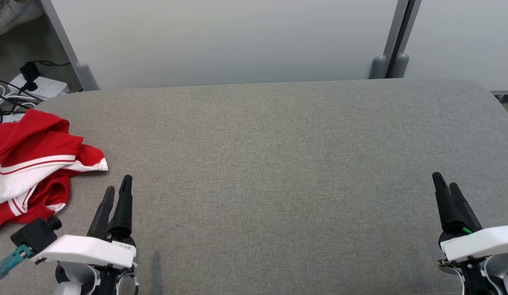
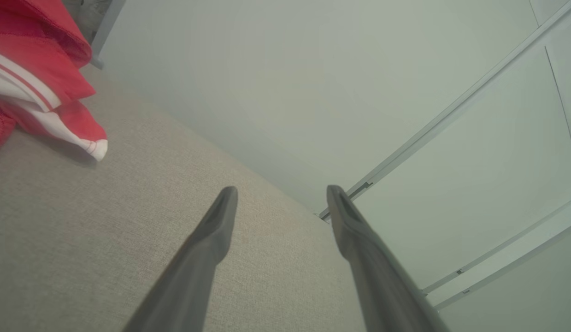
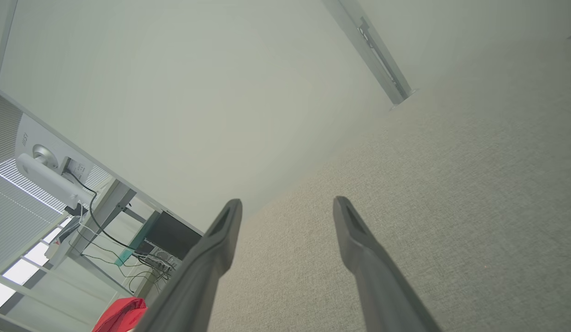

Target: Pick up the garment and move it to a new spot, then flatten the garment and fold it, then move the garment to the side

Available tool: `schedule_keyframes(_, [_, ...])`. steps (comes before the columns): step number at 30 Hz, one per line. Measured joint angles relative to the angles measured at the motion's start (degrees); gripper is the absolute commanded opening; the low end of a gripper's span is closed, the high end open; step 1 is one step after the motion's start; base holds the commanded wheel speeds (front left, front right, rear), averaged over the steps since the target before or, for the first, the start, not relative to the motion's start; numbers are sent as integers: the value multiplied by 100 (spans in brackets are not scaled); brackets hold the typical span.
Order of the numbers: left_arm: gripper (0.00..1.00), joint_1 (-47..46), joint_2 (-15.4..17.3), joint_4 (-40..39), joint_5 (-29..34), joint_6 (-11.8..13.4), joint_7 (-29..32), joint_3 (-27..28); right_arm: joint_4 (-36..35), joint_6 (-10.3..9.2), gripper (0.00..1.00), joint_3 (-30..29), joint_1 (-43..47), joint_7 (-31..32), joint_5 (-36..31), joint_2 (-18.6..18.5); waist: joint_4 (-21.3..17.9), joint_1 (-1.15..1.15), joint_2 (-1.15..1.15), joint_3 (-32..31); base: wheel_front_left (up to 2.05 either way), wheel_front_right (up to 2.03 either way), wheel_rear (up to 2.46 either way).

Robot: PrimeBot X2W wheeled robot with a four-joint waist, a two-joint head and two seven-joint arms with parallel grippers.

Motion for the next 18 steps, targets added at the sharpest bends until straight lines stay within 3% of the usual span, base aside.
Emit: schedule_keyframes(18, [100,-1,188,-40,1228,245,-287,-322,32,0,100,183,0,-243,-1308,-59,13,0,0,-35,0,0,0])
